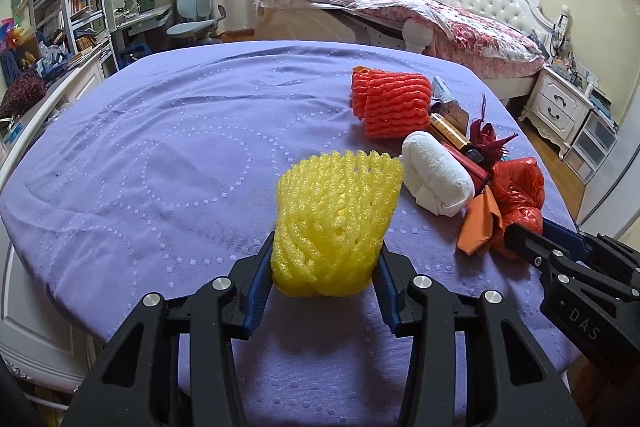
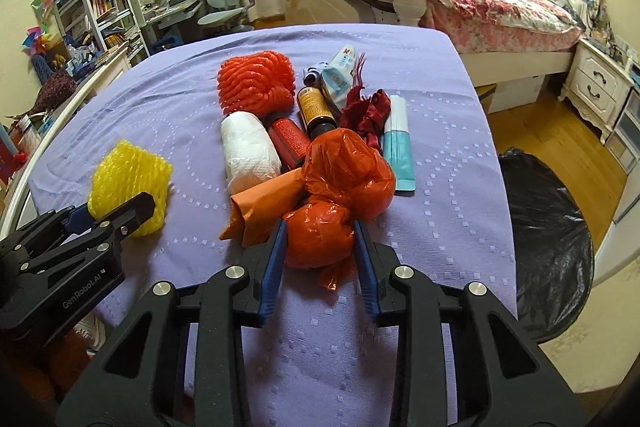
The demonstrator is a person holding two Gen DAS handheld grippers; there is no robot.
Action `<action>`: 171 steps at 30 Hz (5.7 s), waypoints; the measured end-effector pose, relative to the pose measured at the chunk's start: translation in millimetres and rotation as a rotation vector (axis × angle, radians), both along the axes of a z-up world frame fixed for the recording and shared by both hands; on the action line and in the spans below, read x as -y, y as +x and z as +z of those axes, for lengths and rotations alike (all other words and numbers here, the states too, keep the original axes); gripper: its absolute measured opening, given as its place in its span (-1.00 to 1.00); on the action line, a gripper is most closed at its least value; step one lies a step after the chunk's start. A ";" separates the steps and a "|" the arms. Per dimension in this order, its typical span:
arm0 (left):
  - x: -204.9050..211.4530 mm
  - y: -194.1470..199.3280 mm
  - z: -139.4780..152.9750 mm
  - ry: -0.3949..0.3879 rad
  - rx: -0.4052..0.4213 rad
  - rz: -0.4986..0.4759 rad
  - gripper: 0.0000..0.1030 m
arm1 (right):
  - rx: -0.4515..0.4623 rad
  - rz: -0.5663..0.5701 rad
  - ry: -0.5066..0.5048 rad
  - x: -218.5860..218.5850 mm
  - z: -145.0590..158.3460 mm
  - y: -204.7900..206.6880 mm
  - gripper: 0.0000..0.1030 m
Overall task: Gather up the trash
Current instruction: 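Carry both items over the black bin and open both tools to drop them, then move both tools back over the bed toward the remaining items, then grasp the orange packet with the right tool while the left tool grasps the white roll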
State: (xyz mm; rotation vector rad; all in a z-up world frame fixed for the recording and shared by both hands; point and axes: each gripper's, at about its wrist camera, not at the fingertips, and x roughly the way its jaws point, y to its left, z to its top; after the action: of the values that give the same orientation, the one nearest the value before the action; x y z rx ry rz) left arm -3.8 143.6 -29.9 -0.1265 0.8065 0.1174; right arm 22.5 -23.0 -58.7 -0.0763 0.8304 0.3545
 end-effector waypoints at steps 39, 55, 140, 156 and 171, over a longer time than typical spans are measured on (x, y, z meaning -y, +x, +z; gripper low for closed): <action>195.1 54.5 20.1 0.000 0.049 -0.353 -0.12 | 0.062 -0.325 0.018 190.7 8.8 11.9 -0.40; 232.5 91.1 9.2 0.056 0.022 -0.368 -0.10 | 0.046 -0.372 0.037 221.5 -4.3 39.2 -0.37; -35.8 10.1 2.2 0.056 -0.002 0.115 0.55 | -0.023 0.052 -0.002 -32.1 -1.5 5.3 -0.57; -3.2 13.1 1.3 0.065 -0.010 0.067 0.55 | -0.006 0.005 0.020 5.2 3.8 4.3 -0.68; -3.5 11.1 -3.5 0.055 -0.020 0.075 0.55 | -0.053 0.000 0.062 3.4 -10.8 8.2 -0.54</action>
State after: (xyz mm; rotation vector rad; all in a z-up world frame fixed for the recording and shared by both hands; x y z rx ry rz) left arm 7.3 147.0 -33.4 -0.1034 0.8179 0.2118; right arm 30.7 -26.3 -69.5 -0.0091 0.8709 0.3829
